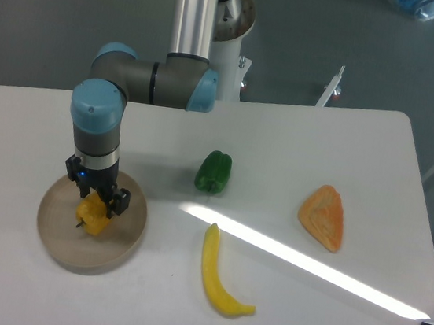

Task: Pick up the yellow pepper from the plate
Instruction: 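Lift the yellow pepper off the plate and carry it toward the orange slice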

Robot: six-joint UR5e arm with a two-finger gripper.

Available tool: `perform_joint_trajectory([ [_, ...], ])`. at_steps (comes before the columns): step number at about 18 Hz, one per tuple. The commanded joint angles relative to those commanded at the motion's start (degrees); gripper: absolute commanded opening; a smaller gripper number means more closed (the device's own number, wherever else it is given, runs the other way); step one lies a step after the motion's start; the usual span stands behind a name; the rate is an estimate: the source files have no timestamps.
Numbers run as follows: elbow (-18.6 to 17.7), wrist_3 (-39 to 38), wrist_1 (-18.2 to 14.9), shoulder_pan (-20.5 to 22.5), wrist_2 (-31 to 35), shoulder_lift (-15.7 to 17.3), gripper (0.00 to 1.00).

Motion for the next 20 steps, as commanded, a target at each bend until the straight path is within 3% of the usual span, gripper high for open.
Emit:
perform_joint_trajectory([
  [5, 0.87, 0.36, 0.0, 0.17, -0.09, 0.79, 0.37],
  [9, 1.58, 2.72, -0.44, 1.05, 0.0, 3.25, 0.37],
  [15, 1.84, 9.04, -1.93, 8.95, 0.0, 8.08, 0.37],
  [20, 2.72, 22.04, -6.41, 19.14, -0.09, 10.46, 0.37],
])
